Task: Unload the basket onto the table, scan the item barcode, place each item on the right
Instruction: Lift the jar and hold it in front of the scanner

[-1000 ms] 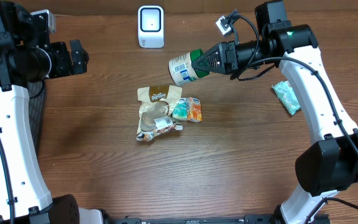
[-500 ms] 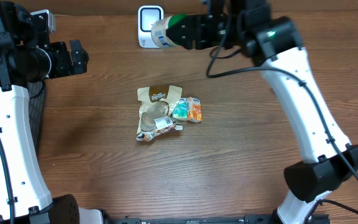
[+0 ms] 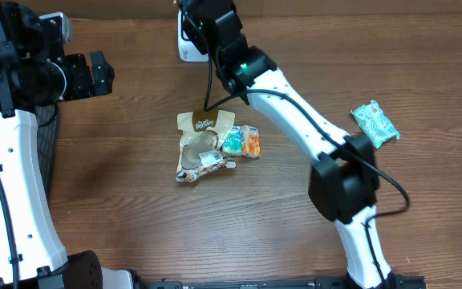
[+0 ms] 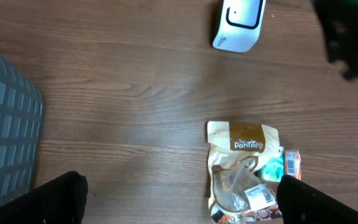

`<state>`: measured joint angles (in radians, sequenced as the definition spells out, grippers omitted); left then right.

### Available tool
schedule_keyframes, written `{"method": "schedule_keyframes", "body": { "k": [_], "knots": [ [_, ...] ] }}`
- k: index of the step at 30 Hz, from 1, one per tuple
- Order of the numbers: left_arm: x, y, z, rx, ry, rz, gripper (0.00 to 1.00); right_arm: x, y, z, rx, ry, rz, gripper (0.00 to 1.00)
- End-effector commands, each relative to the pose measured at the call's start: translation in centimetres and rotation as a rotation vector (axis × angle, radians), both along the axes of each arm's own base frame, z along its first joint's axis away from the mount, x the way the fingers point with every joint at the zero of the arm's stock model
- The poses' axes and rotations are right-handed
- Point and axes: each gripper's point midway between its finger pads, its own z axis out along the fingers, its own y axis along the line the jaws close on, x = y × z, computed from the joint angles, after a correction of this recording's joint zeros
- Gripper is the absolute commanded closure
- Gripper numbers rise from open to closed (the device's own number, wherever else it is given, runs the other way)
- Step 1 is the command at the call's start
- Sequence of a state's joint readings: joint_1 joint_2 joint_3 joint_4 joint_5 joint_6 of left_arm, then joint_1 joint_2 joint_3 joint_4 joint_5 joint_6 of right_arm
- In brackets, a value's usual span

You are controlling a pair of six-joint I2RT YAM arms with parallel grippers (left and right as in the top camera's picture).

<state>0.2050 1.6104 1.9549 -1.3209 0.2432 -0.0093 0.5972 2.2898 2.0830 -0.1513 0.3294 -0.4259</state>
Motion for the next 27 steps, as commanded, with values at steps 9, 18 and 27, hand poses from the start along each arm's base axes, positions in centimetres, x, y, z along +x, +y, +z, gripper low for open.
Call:
{"method": "schedule_keyframes", "body": {
  "k": [9, 18, 27],
  "knots": [
    [0.0, 0.0, 0.3, -0.013, -0.008, 0.01, 0.01, 3.6, 1.8, -4.1, -0.469, -0.281, 0.2, 0.64],
    [0.0, 0.0, 0.3, -0.013, -0.008, 0.009, 0.0, 3.9, 1.7, -4.4, -0.533, -0.308, 0.236, 0.66],
    [0.0, 0.0, 0.3, -0.013, -0.008, 0.01, 0.0, 4.2, 1.2, -4.6, -0.542, -0.304, 0.231, 0.66]
  ]
}}
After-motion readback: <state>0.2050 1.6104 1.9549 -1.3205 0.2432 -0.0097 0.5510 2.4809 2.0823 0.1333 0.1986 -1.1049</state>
